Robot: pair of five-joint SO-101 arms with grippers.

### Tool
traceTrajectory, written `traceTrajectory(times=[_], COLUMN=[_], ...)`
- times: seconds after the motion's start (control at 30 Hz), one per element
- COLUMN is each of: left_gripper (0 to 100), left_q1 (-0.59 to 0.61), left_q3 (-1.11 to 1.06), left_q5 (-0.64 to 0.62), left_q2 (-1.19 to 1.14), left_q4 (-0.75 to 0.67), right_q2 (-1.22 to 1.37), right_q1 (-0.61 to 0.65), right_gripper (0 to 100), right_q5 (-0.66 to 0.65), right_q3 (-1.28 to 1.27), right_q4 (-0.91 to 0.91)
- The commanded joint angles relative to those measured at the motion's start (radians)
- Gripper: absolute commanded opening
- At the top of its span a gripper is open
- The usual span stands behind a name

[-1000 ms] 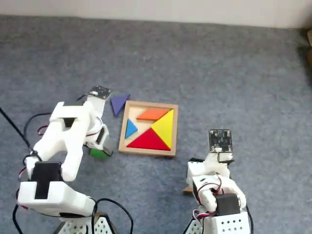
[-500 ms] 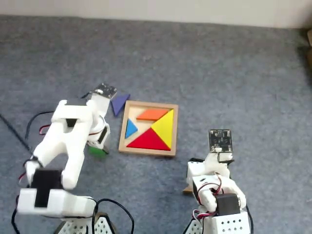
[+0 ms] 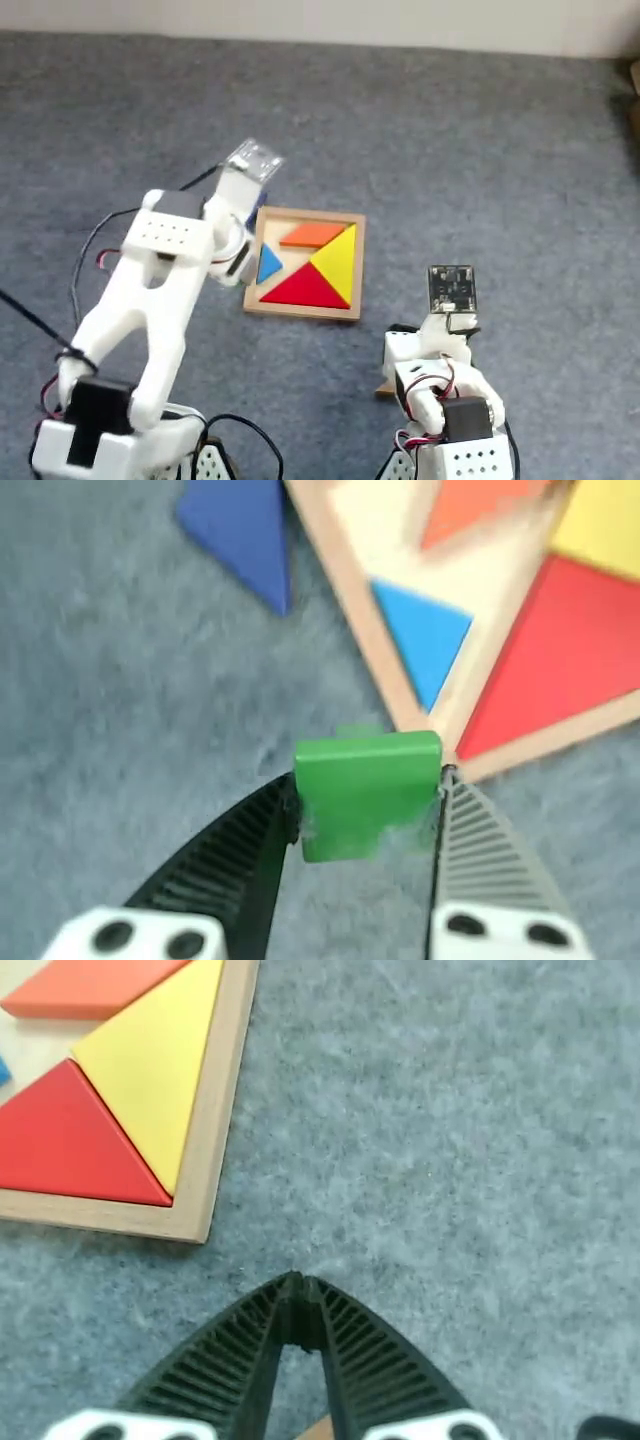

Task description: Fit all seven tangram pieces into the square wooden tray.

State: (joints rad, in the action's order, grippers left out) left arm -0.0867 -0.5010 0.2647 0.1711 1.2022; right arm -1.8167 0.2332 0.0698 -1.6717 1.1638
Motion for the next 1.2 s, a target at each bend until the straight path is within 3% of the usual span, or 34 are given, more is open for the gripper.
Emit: traceTrajectory(times=[0.0, 0.57, 0.7, 1.17], left_gripper=[15, 16, 21, 25], left_q1=[-0.074, -0.202, -0.199, -0.153], left_q3=[0.113, 0.478, 0.521, 0.518], left_q5=[0.005, 0.011, 0.011, 0.008], left_q2=[-0.045, -0.450, -0.501, -0.314], left_q4=[0.002, 0.009, 0.009, 0.069], right_q2=[-0.005, -0.005, -0.005, -0.005], right_q1=[-0.013, -0.013, -0.013, -0.013], right_gripper=[0.5, 0.5, 0.5, 0.5], right_q5=[-0.008, -0.008, -0.008, -0.008], right_q3=[-0.122, -0.122, -0.122, -0.122], right_q4=[0.005, 0.005, 0.005, 0.007])
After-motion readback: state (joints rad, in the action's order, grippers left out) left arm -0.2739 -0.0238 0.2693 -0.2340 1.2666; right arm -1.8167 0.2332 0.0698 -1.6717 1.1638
